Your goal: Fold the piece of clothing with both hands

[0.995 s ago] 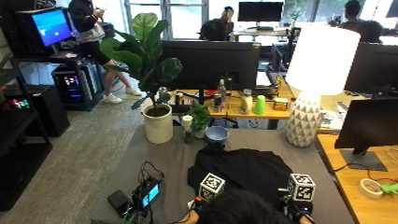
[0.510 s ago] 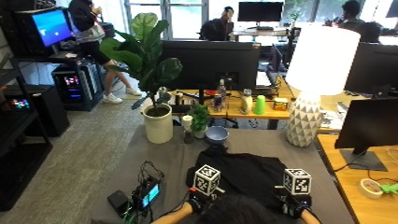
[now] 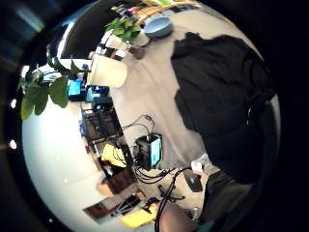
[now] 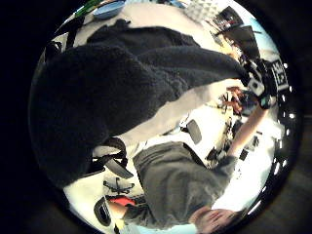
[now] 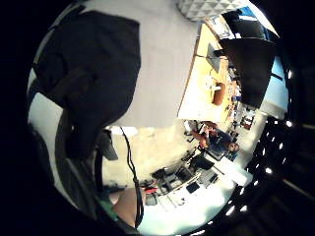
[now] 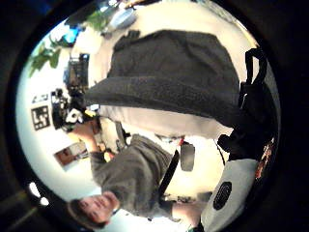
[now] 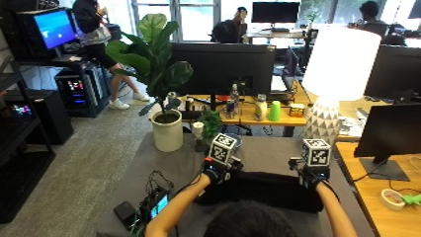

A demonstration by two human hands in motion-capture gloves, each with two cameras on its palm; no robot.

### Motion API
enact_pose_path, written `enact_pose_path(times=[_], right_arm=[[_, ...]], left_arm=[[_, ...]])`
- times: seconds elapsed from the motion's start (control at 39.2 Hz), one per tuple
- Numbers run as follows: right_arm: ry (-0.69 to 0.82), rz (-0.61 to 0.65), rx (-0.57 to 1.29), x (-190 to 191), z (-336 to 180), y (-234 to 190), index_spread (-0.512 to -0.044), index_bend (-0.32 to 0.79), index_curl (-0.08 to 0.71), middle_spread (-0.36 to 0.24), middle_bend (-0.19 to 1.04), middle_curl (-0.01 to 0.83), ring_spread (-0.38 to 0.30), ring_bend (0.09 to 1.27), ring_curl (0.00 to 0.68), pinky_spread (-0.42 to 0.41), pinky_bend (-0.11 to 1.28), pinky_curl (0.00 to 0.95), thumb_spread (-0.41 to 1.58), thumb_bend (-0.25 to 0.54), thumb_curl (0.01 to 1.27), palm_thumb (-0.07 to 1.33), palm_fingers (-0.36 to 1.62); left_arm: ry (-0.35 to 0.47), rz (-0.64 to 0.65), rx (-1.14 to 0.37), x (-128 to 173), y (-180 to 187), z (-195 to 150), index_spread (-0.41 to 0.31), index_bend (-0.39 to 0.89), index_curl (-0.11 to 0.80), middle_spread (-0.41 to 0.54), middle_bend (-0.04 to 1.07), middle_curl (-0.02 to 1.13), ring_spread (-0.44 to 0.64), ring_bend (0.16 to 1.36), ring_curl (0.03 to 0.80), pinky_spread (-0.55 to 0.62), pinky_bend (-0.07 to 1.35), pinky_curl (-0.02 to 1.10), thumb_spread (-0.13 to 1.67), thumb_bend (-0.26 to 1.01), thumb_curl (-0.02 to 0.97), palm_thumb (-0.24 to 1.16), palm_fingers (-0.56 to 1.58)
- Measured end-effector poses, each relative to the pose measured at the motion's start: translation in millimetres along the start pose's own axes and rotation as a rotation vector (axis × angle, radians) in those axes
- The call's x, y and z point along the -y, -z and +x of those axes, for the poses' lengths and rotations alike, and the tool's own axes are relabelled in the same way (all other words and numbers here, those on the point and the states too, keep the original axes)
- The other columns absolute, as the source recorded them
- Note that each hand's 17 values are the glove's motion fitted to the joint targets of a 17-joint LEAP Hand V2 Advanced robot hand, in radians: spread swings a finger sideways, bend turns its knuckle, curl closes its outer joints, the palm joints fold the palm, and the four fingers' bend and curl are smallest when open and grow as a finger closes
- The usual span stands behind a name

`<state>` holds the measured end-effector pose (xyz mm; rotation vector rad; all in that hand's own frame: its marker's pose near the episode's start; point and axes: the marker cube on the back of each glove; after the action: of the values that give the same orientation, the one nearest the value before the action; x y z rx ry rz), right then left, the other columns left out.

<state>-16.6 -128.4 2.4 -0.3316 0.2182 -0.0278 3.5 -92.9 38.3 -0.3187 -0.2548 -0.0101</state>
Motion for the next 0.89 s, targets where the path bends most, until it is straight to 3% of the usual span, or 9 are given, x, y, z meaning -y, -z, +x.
enact_pose_path(times=[0.1,0.18,0.33,0.41,0.48,0.59,0.71,0.82,0.89], right_arm=[[-0.123,0.078,0.013,84,12,-3,-0.218,0.22,0.491,-0.156,0.36,0.503,-0.224,0.54,0.472,-0.267,0.50,0.433,0.29,-0.015,0.66,1.09,1.28],[-0.169,0.107,0.047,120,10,-17,-0.218,0.22,0.502,-0.154,0.36,0.508,-0.227,0.54,0.475,-0.267,0.51,0.435,0.28,-0.020,0.67,1.09,1.28],[-0.251,0.215,0.079,84,-20,-22,-0.220,0.17,0.508,-0.150,0.33,0.508,-0.221,0.53,0.477,-0.259,0.50,0.436,0.31,-0.021,0.69,1.09,1.16],[-0.261,0.283,0.072,91,-9,-27,-0.219,0.07,0.463,-0.140,0.30,0.500,-0.214,0.55,0.480,-0.225,0.52,0.441,0.44,-0.017,0.69,1.08,1.06],[-0.278,0.316,0.048,101,11,-30,-0.224,0.06,0.432,-0.131,0.27,0.493,-0.206,0.55,0.480,-0.207,0.53,0.440,0.52,-0.020,0.69,1.07,1.03],[-0.324,0.215,0.075,113,39,-45,-0.229,0.06,0.397,-0.117,0.24,0.487,-0.193,0.53,0.477,-0.181,0.54,0.444,0.64,-0.023,0.68,1.04,1.00],[-0.438,0.068,0.147,95,65,-72,-0.232,0.05,0.353,-0.096,0.24,0.486,-0.168,0.53,0.472,-0.141,0.52,0.439,0.80,-0.032,0.66,0.97,0.94],[-0.492,0.009,0.139,87,73,-110,-0.227,0.04,0.321,-0.075,0.24,0.483,-0.140,0.50,0.462,-0.092,0.52,0.434,0.93,-0.042,0.63,0.89,0.86],[-0.521,-0.037,0.136,88,75,-133,-0.224,0.04,0.293,-0.062,0.23,0.476,-0.127,0.49,0.454,-0.078,0.56,0.432,1.00,-0.030,0.61,0.86,0.86]], left_arm=[[0.113,-0.008,0.007,40,18,-1,-0.286,0.21,0.478,-0.305,0.44,0.53,-0.35,0.63,0.465,-0.34,0.46,0.46,0.72,0.11,0.664,0.85,1.21],[0.246,-0.045,0.036,57,13,-8,-0.287,0.19,0.483,-0.305,0.44,0.53,-0.35,0.63,0.467,-0.34,0.45,0.46,0.72,0.10,0.680,0.86,1.19],[0.435,-0.064,0.054,91,-25,-33,-0.260,0.10,0.450,-0.294,0.34,0.52,-0.34,0.59,0.457,-0.34,0.46,0.46,0.88,0.03,0.657,0.76,1.03],[0.479,0.076,0.046,99,-24,-45,-0.207,0.07,0.426,-0.232,0.18,0.50,-0.28,0.56,0.474,-0.27,0.48,0.48,1.02,-0.07,0.556,0.57,0.66],[0.479,0.225,0.023,101,-15,-51,-0.181,0.09,0.407,-0.196,0.14,0.48,-0.25,0.56,0.466,-0.23,0.48,0.48,1.09,-0.07,0.501,0.48,0.61],[0.419,0.263,-0.004,85,-7,-47,-0.155,0.10,0.374,-0.162,0.11,0.41,-0.21,0.56,0.427,-0.19,0.47,0.44,1.15,-0.05,0.441,0.39,0.61],[0.219,0.056,-0.193,46,-36,-5,-0.146,0.15,0.372,-0.119,0.11,0.38,-0.17,0.54,0.410,-0.15,0.47,0.43,1.21,-0.03,0.387,0.33,0.59],[0.213,-0.150,-0.242,33,-83,15,-0.146,0.19,0.386,-0.082,0.09,0.35,-0.12,0.53,0.404,-0.10,0.44,0.42,1.24,-0.03,0.353,0.29,0.54],[0.231,-0.235,-0.217,32,-109,19,-0.142,0.23,0.405,-0.047,0.12,0.35,-0.06,0.51,0.406,0.00,0.36,0.40,1.25,-0.04,0.327,0.25,0.41]])
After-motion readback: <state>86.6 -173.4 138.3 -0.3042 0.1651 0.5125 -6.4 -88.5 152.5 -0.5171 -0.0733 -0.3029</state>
